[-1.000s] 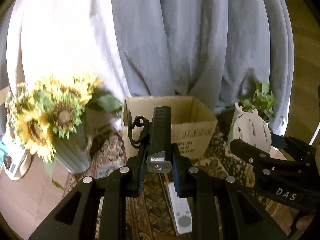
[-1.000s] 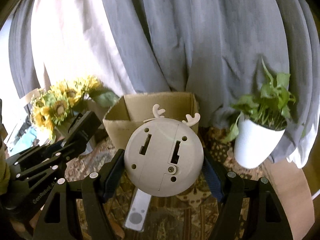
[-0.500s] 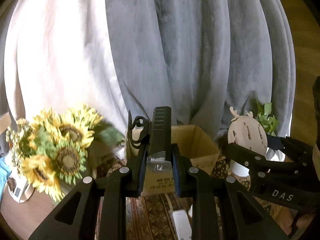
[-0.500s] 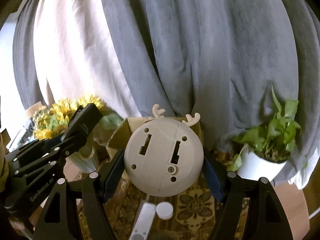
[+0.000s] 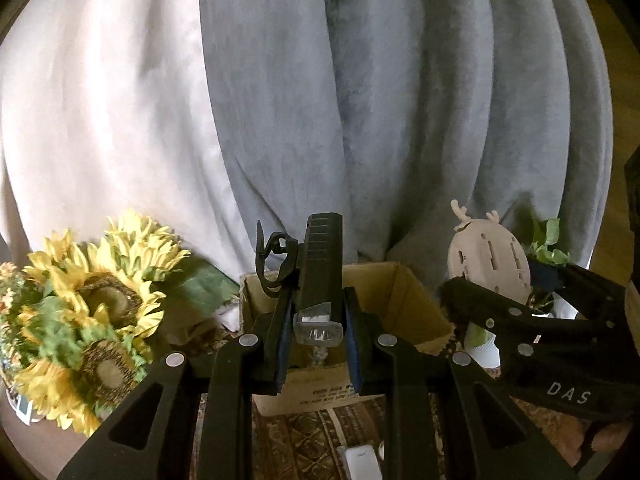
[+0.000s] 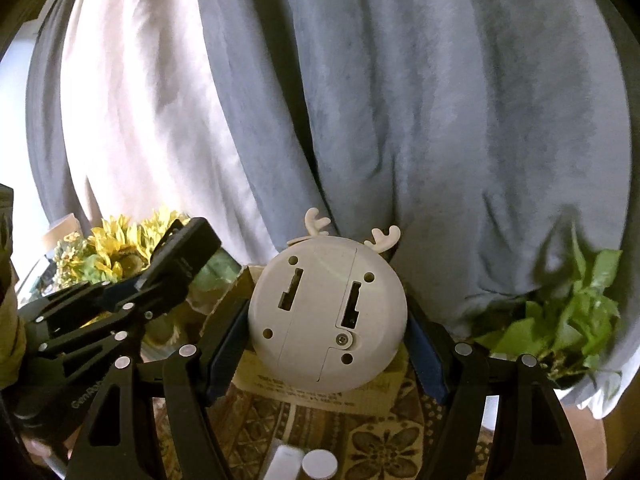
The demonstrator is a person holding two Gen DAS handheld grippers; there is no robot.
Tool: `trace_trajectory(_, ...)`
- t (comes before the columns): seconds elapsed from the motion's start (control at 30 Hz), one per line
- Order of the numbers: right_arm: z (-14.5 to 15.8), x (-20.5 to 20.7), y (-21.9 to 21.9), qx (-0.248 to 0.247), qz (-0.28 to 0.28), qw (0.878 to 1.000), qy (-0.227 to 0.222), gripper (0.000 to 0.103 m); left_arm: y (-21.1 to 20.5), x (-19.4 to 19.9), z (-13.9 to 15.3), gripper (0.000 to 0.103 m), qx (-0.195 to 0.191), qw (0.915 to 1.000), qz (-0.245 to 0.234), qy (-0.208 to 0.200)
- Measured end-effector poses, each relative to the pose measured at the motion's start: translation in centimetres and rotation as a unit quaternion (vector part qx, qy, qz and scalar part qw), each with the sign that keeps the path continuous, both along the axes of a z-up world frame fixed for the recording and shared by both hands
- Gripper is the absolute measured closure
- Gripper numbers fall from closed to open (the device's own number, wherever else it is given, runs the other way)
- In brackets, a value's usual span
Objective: Organize rigid objects
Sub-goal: 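Lift both held items and carry them over the cardboard box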
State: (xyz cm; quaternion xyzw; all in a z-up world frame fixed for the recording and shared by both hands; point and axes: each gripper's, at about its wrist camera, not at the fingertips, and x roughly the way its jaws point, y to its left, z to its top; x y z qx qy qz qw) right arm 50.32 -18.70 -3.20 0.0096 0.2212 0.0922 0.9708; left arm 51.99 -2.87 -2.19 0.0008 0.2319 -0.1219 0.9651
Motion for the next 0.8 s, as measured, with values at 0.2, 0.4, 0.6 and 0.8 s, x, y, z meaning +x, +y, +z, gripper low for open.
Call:
trace_trajectory(0.2,-0.2,3.6,-0.1,0.002,0.008,1.000,0.029,0.029,-0.2,3.2,0.1,0.079,0.005,0.9995,-0.007,0.030)
trace_trajectory(0.4,-1.3,7.6,-0.5,0.007,0.012,0.997,0.073,0.029,-0.7,6.4,-1.0,0.079,0.015,0.9975,-0.011,0.068)
trace_trajectory(0.6,-3.0,10.5,-0.8,0.006,0.006,0.994,0.113,0.029,-1.2,9.4,-2.9,0.079,0.022,0.9926,-0.018,0.118)
trace_trajectory(0.8,-5.0,13.8,-0.7,0.007,0.024,0.985,0.169,0.029,-1.4,11.8,-4.6,0.079,0.039,0.9857,-0.018,0.163)
